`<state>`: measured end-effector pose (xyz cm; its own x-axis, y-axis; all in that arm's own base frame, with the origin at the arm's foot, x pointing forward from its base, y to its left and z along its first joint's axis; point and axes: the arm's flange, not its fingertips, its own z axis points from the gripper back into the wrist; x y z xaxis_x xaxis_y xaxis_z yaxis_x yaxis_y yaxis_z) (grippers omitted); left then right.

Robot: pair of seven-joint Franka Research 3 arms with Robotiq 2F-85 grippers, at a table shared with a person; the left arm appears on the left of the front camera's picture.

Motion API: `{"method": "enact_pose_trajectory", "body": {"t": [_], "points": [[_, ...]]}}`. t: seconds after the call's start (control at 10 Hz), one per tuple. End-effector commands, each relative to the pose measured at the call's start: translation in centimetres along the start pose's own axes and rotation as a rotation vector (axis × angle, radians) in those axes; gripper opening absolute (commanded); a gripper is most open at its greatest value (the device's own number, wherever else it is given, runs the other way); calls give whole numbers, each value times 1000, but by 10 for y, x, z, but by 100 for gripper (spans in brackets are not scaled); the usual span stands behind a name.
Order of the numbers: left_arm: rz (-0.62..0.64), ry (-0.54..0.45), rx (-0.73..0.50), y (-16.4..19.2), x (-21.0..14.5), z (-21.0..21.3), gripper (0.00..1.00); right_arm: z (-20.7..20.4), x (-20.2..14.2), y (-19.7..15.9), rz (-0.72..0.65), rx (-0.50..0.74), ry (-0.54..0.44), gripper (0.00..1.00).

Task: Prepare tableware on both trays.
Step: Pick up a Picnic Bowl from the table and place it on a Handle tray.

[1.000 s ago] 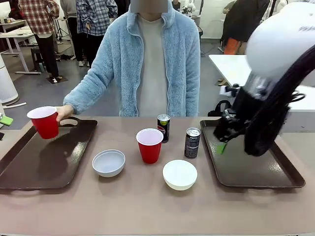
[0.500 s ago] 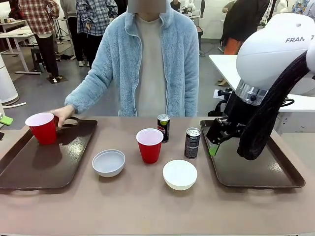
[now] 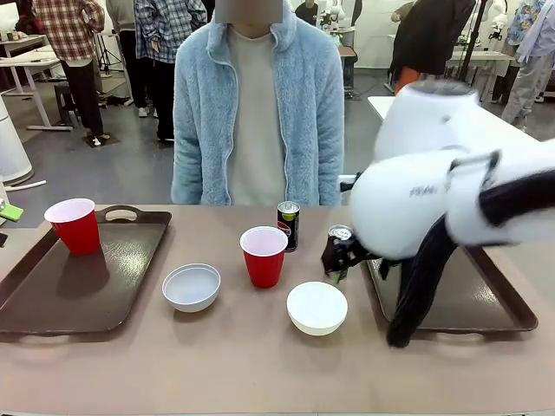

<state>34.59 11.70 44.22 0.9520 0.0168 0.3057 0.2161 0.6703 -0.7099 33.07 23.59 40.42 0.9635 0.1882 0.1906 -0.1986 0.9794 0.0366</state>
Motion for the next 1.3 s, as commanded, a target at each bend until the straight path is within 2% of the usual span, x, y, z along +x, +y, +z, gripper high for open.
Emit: {"method": "enact_pose_trajectory", "body": {"t": [0.0,0.4,0.5,0.6,0.7,0.8,1.0,1.1,1.2], "points": [[-2,0,-12,2,0,3,100,-37,16,16,-42,-56,0,100],[-2,0,-12,2,0,3,100,-62,24,15,-62,-49,71,100],[-2,0,-12,2,0,3,100,-66,23,14,-40,-41,77,97],[-2,0,-12,2,0,3,100,-67,26,13,-28,-34,88,41],[-2,0,-12,2,0,3,100,-68,26,13,-29,-28,98,38],[-2,0,-12,2,0,3,100,-67,26,12,-29,-27,104,0],[-2,0,-12,2,0,3,100,-67,27,12,-32,-26,114,0],[-2,0,-12,2,0,3,100,-67,27,10,-34,-28,117,16],[-2,0,-12,2,0,3,100,-67,28,9,-37,-27,122,6]]}}
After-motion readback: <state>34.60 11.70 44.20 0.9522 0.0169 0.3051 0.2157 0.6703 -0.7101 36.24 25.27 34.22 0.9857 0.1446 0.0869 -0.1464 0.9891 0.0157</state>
